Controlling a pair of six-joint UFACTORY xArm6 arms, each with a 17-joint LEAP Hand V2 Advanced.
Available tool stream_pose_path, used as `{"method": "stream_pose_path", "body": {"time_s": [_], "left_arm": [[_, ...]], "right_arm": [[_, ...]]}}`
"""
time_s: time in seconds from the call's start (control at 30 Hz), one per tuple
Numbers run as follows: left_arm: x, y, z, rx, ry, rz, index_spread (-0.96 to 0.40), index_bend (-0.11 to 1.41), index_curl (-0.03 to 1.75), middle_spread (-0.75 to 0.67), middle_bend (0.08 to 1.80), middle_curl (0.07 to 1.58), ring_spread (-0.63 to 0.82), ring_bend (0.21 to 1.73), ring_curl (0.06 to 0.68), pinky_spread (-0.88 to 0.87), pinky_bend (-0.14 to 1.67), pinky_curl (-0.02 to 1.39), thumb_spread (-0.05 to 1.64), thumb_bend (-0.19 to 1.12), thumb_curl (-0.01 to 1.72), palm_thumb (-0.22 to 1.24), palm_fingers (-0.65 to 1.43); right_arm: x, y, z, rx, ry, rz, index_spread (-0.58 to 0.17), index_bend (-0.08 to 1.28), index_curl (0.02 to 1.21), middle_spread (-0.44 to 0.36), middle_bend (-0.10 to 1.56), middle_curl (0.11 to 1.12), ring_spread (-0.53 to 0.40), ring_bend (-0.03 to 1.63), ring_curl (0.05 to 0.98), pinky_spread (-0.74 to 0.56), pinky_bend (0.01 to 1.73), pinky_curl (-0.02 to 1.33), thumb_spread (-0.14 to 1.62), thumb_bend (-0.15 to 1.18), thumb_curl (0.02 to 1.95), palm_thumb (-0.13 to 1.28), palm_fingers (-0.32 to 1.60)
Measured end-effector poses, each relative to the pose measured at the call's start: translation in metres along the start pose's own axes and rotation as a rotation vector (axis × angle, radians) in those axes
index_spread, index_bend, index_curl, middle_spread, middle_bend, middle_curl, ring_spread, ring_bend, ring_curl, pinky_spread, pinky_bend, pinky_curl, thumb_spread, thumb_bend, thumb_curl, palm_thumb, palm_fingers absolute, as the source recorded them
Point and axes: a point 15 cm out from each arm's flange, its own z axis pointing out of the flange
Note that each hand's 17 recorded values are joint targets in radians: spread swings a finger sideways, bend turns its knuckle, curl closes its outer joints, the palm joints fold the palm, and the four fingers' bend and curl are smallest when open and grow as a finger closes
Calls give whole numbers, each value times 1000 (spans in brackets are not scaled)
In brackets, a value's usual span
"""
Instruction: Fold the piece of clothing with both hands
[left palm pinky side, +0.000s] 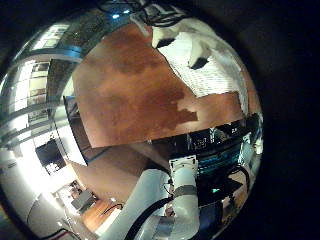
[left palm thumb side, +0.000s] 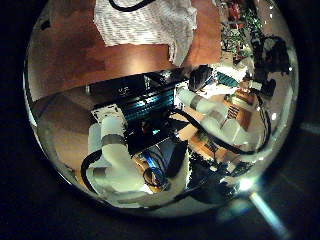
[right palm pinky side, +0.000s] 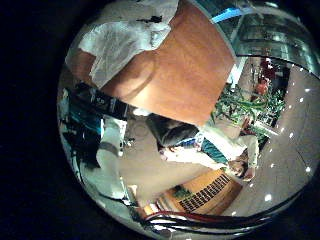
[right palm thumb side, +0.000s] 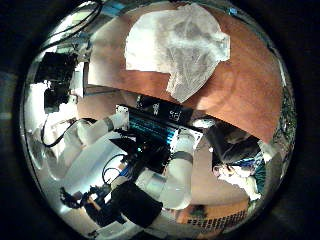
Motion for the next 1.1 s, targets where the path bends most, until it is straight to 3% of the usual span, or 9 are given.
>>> {"method": "stream_pose_path", "body": {"time_s": [0.33, 0.57, 0.87, 1.1], "left_arm": [[1, 5, 26, -38, 2, 22, 20, 138, 223, 349, 196, 346, 438, 747, 224, 475, 537, 318, 1010, -23, 275, 76, -21], [-15, -2, 48, -45, -57, 102, 20, 141, 228, 348, 197, 349, 437, 739, 220, 478, 530, 314, 1024, -21, 280, 105, -20], [-16, -56, 94, 42, -92, 163, 20, 138, 233, 341, 195, 345, 444, 738, 218, 477, 528, 314, 1007, -24, 288, 151, -19], [0, -108, 151, 44, -101, 182, 32, 134, 230, 349, 193, 343, 449, 734, 217, 474, 524, 313, 981, -28, 292, 158, -31]], "right_arm": [[6, 3, 2, -10, 7, 15, -361, 159, 283, 12, 272, 359, 115, 599, 213, 328, 660, 163, 1184, -17, 210, 123, 130], [0, -7, 17, -54, -26, 24, -357, 155, 280, 12, 269, 359, 116, 598, 220, 330, 643, 175, 1188, -16, 211, 125, 144], [-5, -5, 22, -82, -96, 75, -343, 162, 282, 12, 270, 362, 104, 617, 229, 339, 625, 182, 1209, -12, 212, 144, 184], [5, -1, 28, -91, -111, 114, -341, 159, 283, 12, 263, 363, 89, 615, 231, 343, 622, 189, 1216, -15, 208, 149, 192]]}}
